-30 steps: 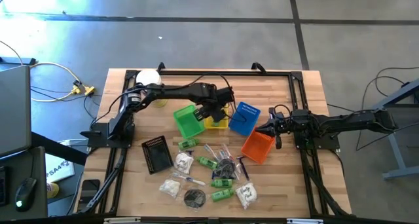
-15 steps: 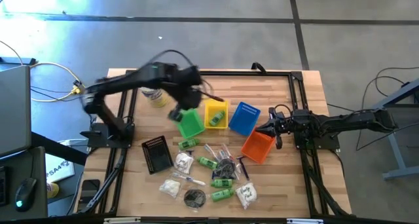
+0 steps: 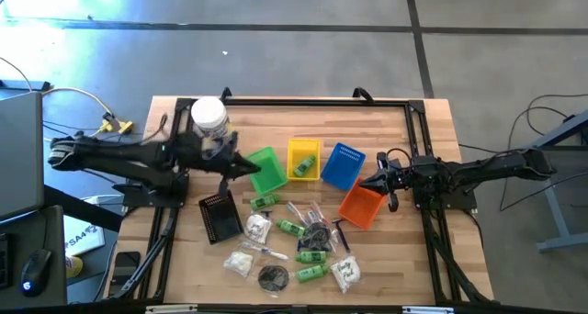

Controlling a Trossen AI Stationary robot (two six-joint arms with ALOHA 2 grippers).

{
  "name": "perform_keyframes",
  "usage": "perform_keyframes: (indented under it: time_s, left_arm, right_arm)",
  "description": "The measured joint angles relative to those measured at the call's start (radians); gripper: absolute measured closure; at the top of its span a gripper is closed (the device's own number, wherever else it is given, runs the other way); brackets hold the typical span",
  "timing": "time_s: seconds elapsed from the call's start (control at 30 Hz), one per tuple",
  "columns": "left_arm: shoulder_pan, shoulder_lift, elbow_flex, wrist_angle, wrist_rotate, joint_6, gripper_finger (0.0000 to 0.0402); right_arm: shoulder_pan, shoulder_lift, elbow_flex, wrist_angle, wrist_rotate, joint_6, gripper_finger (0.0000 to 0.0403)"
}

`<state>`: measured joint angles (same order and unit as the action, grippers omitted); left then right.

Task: Pick & Place Travel size toiletries
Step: Put the blue toothbrush into the green bin

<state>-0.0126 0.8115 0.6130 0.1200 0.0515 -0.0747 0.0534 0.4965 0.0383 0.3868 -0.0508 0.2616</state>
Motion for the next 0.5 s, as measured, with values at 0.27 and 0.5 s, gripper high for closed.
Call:
perform_keyframes:
  time_s: [0.27,0.5]
  left_arm:
    - [-0.034,-0.151,-0.296,0.155,-0.191,-0.009,0.0401]
    - [-0.007,-0.303,-0.299,0.015,-0.2,0.153,0.0401]
  right_arm:
    - [0.019,0.001,0.0,0.007,0.057,-0.004,0.0401]
    - [0.019,0.001,0.0,0.021,0.053,-0.064,0.0401]
